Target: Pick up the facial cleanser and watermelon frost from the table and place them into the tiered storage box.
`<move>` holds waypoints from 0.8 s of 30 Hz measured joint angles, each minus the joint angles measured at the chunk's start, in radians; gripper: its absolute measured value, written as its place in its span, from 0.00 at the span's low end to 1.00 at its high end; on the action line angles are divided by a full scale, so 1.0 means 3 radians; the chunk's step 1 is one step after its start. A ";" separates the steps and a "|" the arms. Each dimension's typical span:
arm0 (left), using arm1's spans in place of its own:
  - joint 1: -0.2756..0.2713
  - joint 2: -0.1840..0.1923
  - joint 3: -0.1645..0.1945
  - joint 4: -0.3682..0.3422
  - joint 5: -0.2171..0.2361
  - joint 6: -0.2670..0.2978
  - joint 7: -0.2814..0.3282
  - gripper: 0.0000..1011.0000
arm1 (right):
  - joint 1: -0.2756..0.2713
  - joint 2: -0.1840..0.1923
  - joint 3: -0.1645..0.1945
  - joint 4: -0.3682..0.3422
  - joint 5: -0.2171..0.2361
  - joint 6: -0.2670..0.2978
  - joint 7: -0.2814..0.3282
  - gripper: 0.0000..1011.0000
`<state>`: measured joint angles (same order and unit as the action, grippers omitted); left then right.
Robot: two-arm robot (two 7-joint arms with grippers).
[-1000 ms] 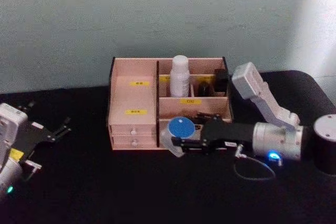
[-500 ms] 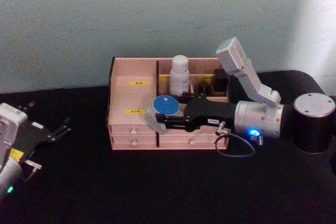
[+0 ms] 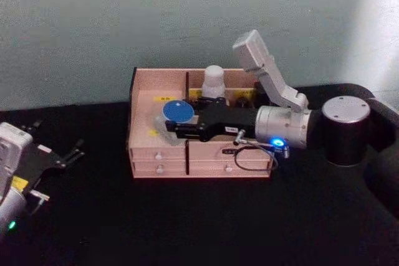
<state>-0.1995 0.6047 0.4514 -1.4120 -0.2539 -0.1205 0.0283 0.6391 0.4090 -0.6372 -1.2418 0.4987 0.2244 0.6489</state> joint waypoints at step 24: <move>0.0000 0.0000 0.0000 0.0000 0.0000 0.0000 0.0000 0.99 | 0.0408 -0.0496 -0.0072 0.0797 -0.0218 -0.0064 -0.0110 0.72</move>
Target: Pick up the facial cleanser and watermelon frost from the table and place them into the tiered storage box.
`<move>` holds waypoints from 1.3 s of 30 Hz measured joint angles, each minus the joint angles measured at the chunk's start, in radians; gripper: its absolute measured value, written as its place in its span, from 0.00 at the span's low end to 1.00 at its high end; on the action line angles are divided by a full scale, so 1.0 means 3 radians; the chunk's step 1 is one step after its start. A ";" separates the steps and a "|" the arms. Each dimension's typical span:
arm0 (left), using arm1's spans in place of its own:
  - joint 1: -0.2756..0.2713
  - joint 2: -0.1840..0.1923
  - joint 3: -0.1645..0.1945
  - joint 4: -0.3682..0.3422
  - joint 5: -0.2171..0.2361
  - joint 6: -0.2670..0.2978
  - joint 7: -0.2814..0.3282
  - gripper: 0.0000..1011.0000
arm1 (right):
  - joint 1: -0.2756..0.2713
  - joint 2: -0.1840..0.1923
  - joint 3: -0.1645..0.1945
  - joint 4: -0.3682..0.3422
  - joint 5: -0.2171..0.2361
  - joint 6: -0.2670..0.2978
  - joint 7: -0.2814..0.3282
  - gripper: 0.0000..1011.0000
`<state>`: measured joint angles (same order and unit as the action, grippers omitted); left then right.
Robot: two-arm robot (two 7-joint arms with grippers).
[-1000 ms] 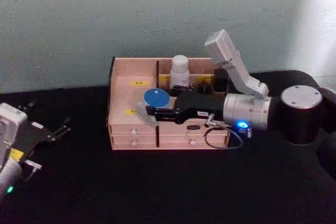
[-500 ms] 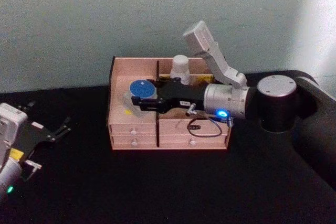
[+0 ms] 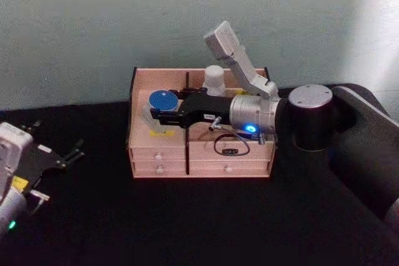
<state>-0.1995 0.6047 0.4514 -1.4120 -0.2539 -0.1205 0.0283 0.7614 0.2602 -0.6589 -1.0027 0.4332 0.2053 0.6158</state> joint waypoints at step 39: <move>0.0000 0.0000 0.0000 0.0000 0.0000 0.0000 0.0000 0.99 | 0.0135 -0.0211 0.0105 0.0453 -0.0179 0.0010 0.0070 0.72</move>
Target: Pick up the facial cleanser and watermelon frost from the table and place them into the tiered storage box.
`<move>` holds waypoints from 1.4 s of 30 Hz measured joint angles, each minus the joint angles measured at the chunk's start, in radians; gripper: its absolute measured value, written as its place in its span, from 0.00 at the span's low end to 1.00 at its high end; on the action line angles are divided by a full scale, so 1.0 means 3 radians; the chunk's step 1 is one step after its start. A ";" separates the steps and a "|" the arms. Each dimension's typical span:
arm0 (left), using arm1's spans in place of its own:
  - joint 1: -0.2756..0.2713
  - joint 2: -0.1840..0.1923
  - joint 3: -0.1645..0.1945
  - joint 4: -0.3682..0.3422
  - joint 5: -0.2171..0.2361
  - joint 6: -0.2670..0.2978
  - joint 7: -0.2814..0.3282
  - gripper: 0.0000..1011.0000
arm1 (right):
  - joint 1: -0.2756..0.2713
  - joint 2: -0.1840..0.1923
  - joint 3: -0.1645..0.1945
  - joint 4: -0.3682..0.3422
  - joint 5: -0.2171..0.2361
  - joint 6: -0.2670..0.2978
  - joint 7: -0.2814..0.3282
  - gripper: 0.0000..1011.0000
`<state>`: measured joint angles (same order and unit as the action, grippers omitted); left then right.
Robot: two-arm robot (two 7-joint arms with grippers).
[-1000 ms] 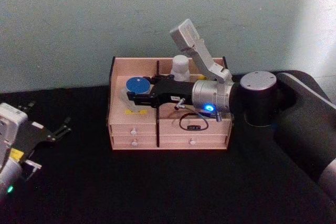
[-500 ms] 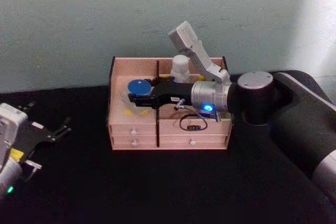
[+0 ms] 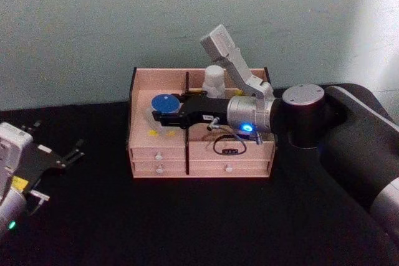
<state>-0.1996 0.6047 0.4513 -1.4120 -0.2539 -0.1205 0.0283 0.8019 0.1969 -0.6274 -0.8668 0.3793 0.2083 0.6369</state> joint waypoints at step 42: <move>0.0000 0.0000 0.0000 0.0000 0.0000 0.0000 0.0000 0.99 | -0.0381 0.0323 0.0138 -0.0822 0.0057 -0.0087 -0.0057 0.99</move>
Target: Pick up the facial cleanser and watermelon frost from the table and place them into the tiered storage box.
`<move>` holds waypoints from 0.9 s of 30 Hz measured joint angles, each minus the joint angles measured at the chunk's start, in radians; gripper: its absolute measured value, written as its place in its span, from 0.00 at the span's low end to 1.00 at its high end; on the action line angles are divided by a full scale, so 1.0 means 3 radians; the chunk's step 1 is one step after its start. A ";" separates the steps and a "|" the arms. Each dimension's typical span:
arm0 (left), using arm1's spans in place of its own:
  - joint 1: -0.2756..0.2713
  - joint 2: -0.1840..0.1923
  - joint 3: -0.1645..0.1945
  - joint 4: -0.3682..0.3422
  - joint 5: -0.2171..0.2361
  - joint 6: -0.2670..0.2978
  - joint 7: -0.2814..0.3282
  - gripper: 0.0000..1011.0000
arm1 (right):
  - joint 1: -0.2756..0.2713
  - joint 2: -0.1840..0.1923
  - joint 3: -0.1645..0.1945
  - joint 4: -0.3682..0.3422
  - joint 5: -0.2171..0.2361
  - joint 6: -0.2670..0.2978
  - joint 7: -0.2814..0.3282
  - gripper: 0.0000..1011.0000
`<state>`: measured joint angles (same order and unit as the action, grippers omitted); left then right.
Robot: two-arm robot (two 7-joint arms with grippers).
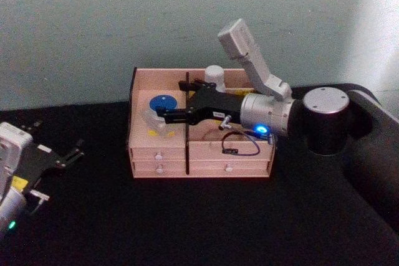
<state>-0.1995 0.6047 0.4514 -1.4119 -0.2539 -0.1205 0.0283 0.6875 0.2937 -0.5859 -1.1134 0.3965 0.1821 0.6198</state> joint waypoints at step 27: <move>0.0000 0.0000 0.0000 0.0000 0.0000 0.0000 0.0000 0.99 | -0.1226 0.1267 0.0516 -0.1436 0.0465 0.0072 -0.0305 0.99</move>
<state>-0.1995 0.6047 0.4514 -1.4120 -0.2539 -0.1206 0.0283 0.3196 0.6739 -0.4312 -1.5443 0.5359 0.2036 0.5284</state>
